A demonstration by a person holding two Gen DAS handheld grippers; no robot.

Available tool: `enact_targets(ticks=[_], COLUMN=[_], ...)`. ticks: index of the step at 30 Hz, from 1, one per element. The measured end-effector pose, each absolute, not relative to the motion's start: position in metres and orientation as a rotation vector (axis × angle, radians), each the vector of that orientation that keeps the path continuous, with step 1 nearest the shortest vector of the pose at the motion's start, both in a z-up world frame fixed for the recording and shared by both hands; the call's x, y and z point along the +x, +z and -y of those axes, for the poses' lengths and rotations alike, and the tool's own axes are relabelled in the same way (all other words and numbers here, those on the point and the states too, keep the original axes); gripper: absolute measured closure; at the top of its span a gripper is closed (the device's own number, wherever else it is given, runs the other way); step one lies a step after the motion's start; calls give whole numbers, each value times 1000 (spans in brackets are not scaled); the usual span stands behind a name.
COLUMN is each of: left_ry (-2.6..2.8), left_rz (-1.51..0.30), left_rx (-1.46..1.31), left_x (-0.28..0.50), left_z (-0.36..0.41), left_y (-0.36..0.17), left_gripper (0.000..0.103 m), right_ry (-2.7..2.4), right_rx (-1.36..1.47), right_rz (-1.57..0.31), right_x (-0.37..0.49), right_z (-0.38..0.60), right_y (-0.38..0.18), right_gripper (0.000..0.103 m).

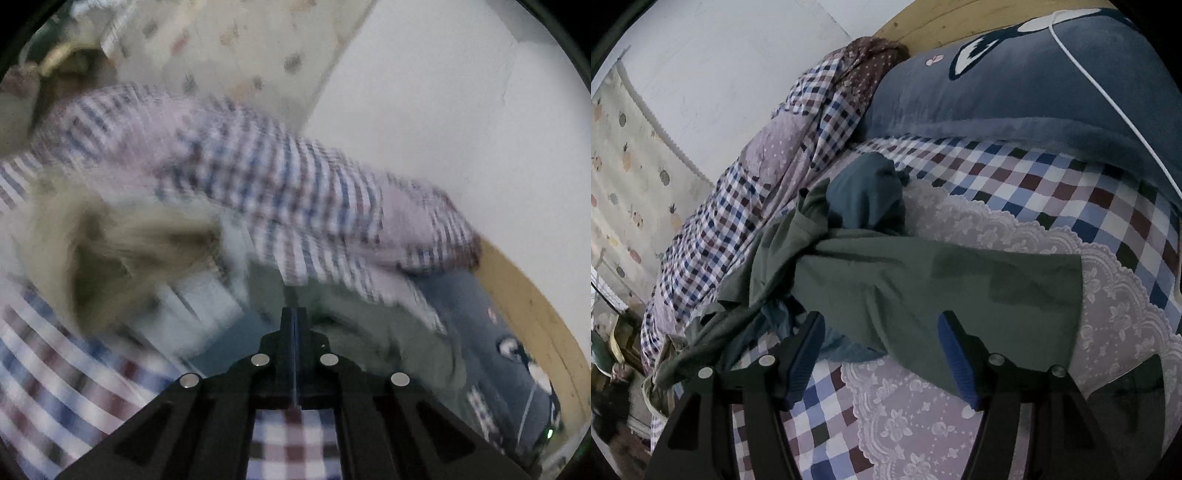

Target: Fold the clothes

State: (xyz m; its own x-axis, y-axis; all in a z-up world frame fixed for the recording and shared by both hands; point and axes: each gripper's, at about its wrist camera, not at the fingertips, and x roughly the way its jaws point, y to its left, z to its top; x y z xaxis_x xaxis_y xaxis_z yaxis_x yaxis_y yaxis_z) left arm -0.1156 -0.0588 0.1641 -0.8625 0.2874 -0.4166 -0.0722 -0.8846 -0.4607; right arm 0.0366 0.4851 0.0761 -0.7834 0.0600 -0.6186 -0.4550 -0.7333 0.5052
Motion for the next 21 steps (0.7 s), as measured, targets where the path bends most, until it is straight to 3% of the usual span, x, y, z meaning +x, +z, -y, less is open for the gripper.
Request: enact_targets(ticks=[5,12,13,15,16,18,21], left_ry=[2796,2623,2594,2534,2506,2480,2484], left_rz=[643,543,530,490,468,411,334], left_rx=[-694,-921,-962,-1029,-1053,-1064,-1080], left_x=[-105,-99,-100,-103,-104,-103,-109], left_z=[105,71,60,36,25,4,-21], left_y=[193,131,118,95,85,71,60], left_gripper=[103,101,96,78,62,48,40], right_ry=[2545,2565,2567,2572,2575,2574,2574], right_rx=[-887,-909,-913,-920,-924,-925,-923], right_rz=[-970,-954,-950,-943,-939,-947,-965], right_x=[34,30,29,27,27,26,25], right_z=[-484,-474,-473,-471,-470,-471,-473], right_y=[71,71,71,70,70,69,69], right_gripper=[35,35,35,35,35,35,35])
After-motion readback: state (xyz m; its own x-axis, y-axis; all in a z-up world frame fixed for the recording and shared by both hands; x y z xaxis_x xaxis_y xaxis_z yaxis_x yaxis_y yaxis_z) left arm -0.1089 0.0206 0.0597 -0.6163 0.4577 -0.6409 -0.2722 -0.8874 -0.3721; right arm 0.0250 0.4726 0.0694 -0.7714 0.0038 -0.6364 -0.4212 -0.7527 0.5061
